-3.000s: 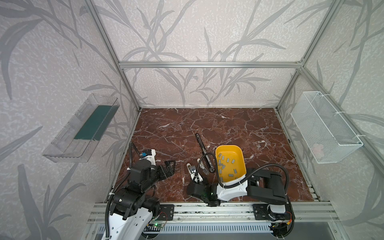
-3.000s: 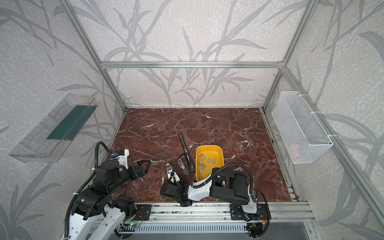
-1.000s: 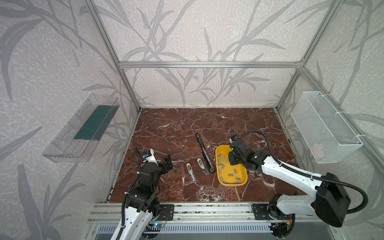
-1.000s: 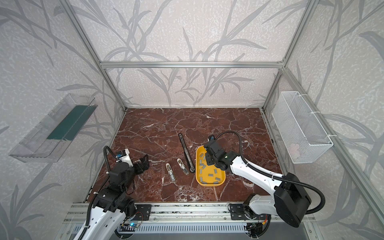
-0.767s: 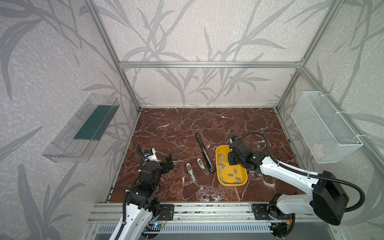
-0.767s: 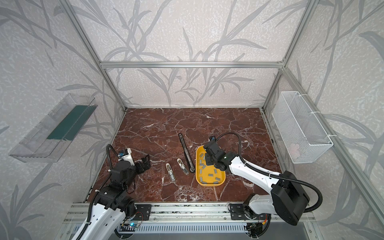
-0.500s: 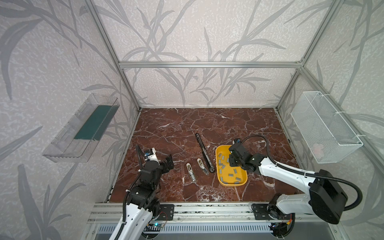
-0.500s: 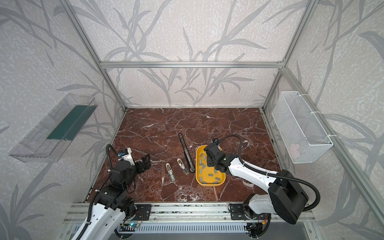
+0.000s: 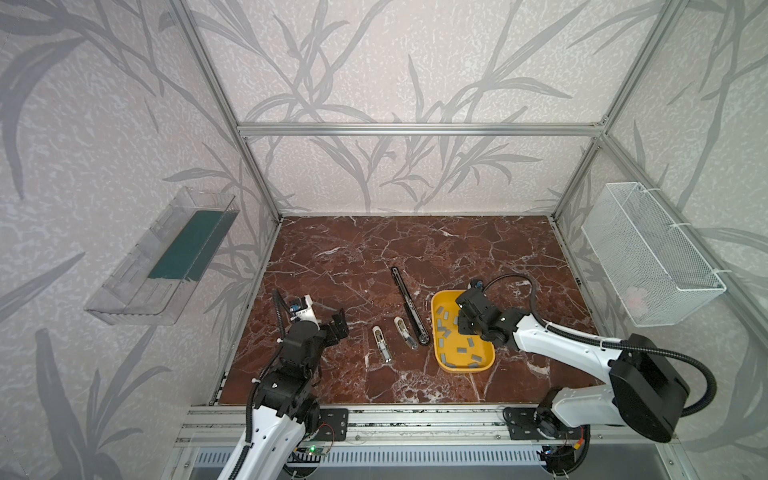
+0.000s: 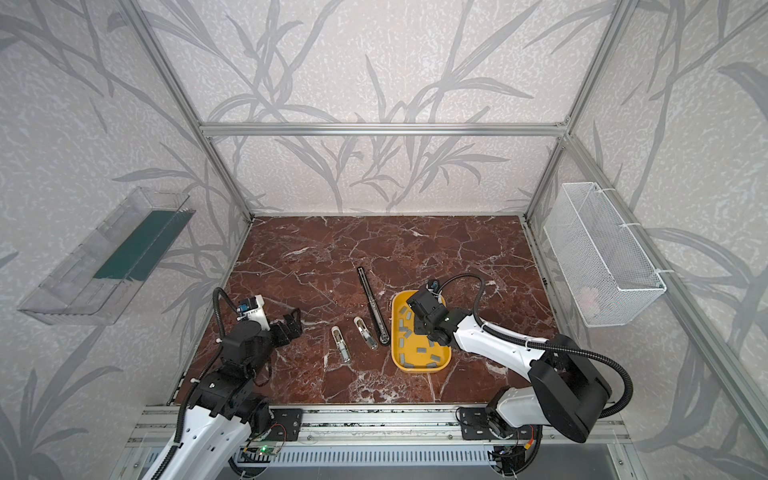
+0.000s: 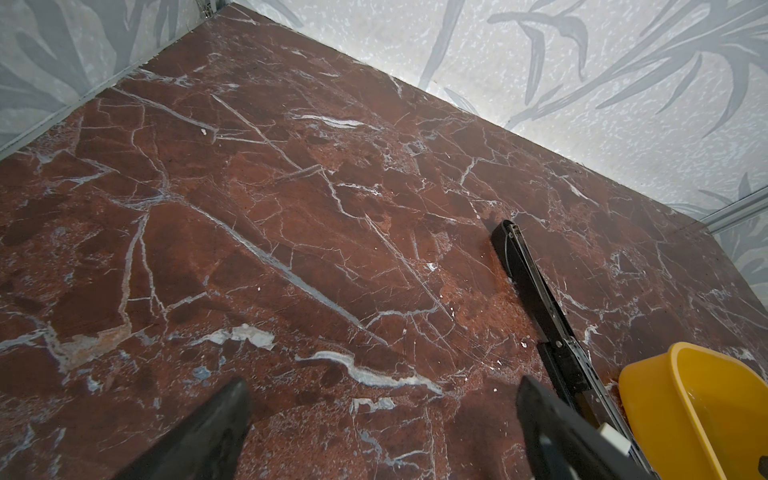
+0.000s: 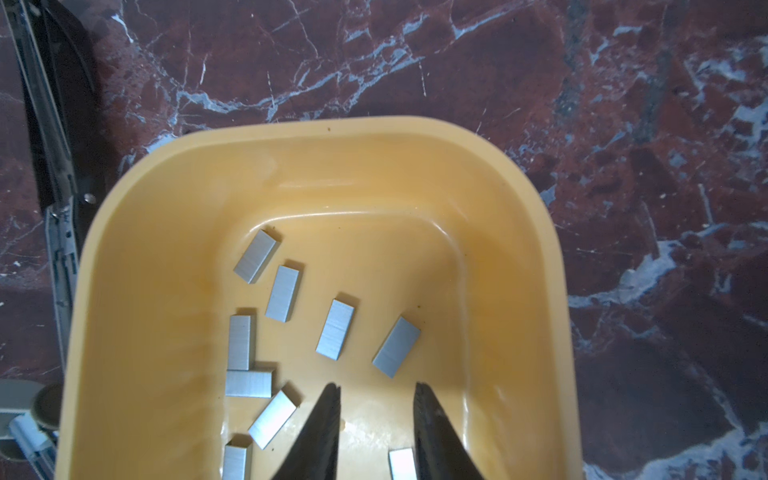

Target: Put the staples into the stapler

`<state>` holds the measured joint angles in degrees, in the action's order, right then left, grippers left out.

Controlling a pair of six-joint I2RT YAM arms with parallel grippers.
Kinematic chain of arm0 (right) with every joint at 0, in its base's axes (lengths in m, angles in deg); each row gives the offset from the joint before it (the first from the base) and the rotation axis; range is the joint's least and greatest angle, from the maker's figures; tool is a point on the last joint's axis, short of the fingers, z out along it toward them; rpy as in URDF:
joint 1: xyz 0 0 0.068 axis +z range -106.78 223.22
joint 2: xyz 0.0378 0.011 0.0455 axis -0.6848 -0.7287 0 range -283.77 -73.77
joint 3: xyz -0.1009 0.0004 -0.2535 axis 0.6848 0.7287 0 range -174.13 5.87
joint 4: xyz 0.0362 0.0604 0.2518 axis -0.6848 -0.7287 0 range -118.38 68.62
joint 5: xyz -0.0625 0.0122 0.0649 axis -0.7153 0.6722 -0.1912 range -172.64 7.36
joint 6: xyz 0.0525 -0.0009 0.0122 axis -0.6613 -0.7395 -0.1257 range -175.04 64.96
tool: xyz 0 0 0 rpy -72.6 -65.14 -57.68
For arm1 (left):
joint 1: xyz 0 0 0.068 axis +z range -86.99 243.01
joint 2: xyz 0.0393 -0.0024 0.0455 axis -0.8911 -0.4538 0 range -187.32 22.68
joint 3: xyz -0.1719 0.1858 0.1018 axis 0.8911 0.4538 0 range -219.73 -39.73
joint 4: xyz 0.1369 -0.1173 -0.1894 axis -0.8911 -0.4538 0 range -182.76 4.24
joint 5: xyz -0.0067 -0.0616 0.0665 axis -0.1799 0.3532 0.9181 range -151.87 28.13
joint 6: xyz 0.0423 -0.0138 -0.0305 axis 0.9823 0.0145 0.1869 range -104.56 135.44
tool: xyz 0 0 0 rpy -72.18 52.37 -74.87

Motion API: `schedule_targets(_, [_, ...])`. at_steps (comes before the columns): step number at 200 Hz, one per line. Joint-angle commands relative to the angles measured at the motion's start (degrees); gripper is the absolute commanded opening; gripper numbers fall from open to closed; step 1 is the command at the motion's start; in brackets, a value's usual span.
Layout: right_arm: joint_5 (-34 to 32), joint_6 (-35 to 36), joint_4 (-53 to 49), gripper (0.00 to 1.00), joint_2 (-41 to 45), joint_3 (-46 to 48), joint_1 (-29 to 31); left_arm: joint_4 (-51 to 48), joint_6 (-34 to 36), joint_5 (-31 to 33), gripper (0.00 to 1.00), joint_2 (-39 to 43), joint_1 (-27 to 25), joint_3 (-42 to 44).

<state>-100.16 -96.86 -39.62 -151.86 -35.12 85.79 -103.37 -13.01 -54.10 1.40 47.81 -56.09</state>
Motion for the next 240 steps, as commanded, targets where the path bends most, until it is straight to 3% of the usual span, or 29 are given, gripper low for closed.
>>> schedule_targets(1, [-0.5,-1.4,0.0,0.36,-0.9,0.5,-0.2,1.0,0.5,0.1,0.99,0.1,0.2,-0.1])
schedule_targets(159, [3.7,-2.9,-1.4,0.37,-8.6,-2.1,-2.4,1.2,0.7,-0.6,0.99,0.3,0.2,0.1])
schedule_targets(240, [7.8,-1.3,-2.8,0.35,-17.0,-6.8,-3.7,1.3,0.6,-0.9,0.99,0.4,0.2,0.0])
